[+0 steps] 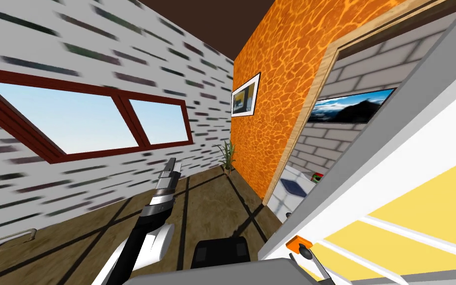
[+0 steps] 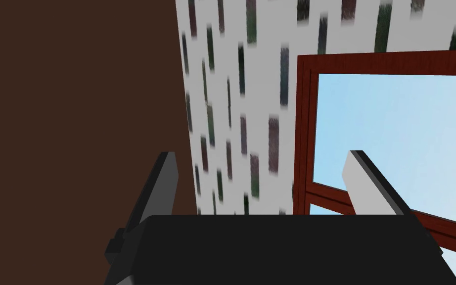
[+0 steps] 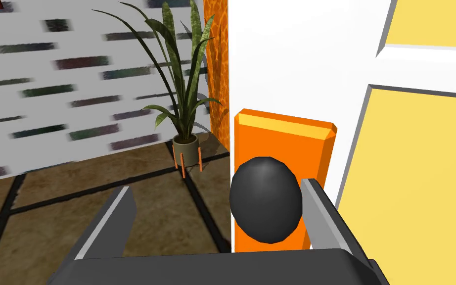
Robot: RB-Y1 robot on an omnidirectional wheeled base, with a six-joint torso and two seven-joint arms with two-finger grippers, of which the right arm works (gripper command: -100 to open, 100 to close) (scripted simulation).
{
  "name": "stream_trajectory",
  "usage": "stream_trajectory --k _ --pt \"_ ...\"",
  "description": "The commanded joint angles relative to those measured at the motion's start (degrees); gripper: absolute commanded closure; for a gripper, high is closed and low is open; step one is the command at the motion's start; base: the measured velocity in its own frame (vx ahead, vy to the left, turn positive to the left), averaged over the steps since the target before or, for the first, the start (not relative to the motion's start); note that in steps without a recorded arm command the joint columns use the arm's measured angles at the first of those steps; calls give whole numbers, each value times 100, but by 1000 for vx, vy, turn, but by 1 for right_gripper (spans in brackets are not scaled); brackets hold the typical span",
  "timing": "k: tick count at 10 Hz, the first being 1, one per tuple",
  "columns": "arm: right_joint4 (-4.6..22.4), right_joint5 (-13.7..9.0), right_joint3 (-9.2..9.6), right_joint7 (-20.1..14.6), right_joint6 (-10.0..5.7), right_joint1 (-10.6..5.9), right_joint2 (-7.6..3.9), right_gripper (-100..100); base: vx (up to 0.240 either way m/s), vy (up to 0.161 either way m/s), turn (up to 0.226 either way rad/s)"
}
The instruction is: Pull the door open
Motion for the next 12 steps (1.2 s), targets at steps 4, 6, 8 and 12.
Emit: stream_trajectory --k 4,6,8,12 --pt "11 90 122 -25 -62 -12 100 100 -237 2 4" --pt "27 97 131 -30 -92 -15 102 100 -268 -6 -29" --pt "40 101 138 -33 -118 -18 104 100 -251 0 -40" --pt "54 107 145 -37 -158 -21 105 100 -231 -3 -69"
